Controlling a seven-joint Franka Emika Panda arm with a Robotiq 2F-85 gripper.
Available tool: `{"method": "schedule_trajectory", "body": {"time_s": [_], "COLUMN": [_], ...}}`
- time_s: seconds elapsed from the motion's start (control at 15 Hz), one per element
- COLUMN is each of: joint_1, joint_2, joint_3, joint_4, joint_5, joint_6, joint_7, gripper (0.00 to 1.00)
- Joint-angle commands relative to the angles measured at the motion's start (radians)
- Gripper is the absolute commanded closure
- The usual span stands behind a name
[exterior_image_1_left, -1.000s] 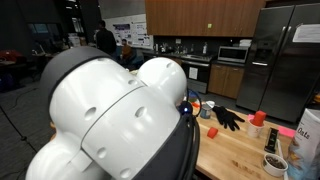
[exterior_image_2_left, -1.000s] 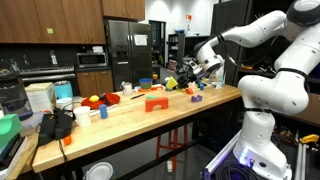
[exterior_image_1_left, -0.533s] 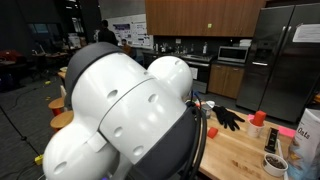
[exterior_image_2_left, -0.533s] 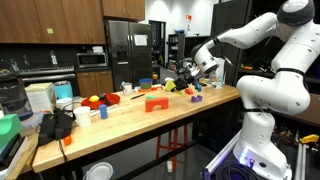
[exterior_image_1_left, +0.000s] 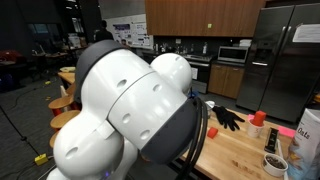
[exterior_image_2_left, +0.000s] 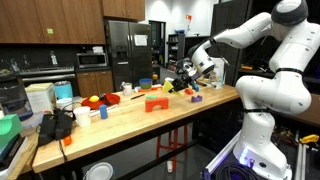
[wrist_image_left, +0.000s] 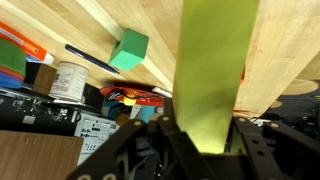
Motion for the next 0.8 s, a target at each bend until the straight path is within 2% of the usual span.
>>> {"method": "schedule_trajectory", "body": {"time_s": [0.0, 0.4, 0.73], "joint_1": [0.053, 0.115, 0.100], "joint_2": [0.064, 0.088, 0.106], "joint_3": [-0.031, -0.069, -0.042], "joint_4": [0.029, 0.035, 0.040], "joint_5": [-0.037, -0.041, -0.042], "joint_6": [-0.042, -0.044, -0.028], "joint_7": [0.023, 0.013, 0.014], "gripper": [0.84, 0.84, 0.84]}}
